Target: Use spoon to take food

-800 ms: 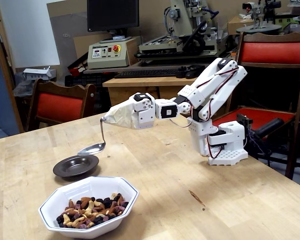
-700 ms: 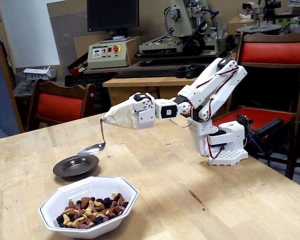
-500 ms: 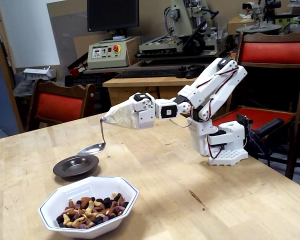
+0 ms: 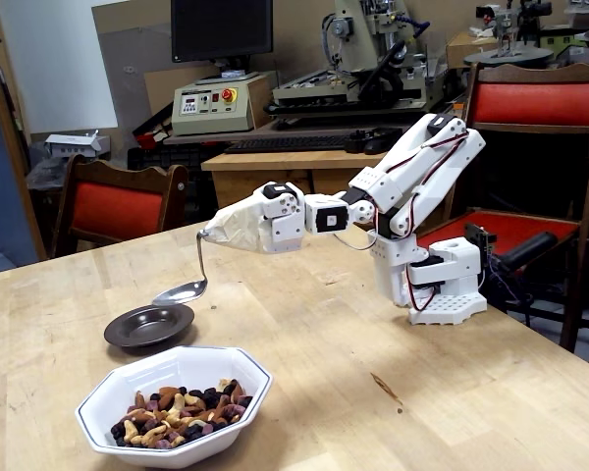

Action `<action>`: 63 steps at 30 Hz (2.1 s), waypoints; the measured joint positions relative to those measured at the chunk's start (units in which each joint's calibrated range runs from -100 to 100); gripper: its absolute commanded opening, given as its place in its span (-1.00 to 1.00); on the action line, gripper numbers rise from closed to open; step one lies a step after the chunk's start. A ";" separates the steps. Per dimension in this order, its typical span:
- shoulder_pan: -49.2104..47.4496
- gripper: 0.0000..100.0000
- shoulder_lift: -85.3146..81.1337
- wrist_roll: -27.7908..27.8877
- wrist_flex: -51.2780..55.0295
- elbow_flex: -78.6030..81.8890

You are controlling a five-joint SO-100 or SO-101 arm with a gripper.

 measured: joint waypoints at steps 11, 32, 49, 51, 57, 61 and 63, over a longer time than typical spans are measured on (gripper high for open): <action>0.00 -0.92 0.00 0.00 0.00 0.00; 0.00 -0.92 0.00 0.00 0.00 0.00; 0.00 -0.92 0.00 -4.30 0.00 0.00; 0.00 -0.92 0.00 -4.30 0.00 0.00; 0.00 -0.92 0.00 -4.25 0.00 0.00; 0.00 -0.92 0.00 -4.25 0.00 0.00; 0.00 -0.92 0.00 -4.25 0.00 0.00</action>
